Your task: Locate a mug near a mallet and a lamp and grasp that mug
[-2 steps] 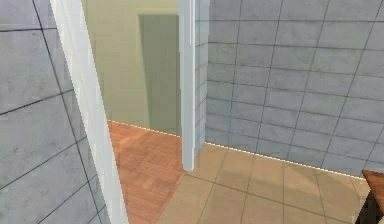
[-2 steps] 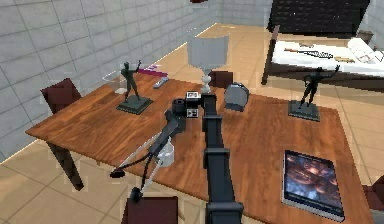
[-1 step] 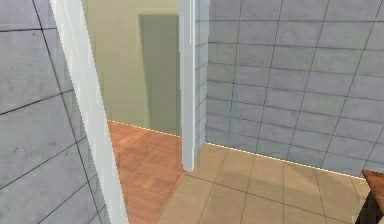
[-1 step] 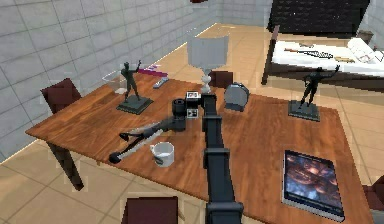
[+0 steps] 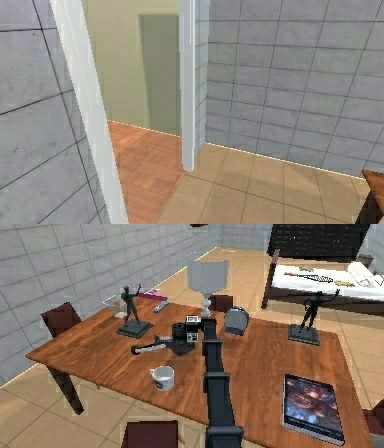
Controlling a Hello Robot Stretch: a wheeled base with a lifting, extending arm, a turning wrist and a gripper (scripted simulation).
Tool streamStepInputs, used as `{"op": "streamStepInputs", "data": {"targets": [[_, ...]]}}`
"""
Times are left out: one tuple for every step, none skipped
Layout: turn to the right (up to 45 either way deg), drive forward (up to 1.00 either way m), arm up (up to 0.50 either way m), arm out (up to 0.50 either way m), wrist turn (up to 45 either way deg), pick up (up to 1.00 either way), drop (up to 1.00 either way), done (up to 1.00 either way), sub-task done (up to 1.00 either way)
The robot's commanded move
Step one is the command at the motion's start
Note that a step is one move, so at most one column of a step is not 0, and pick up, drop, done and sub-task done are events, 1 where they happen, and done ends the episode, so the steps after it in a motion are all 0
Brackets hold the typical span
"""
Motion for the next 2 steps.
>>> {"op": "streamStepInputs", "data": {"targets": [[0.0, 0.0, 0.0, 0.0, 21.0, 0.0, 0.0, 0.0, 0.0], [0.0, 0.0, -0.3, 0.0, 0.0, 0.0, 0.0, 0.0, 0.0]]}}
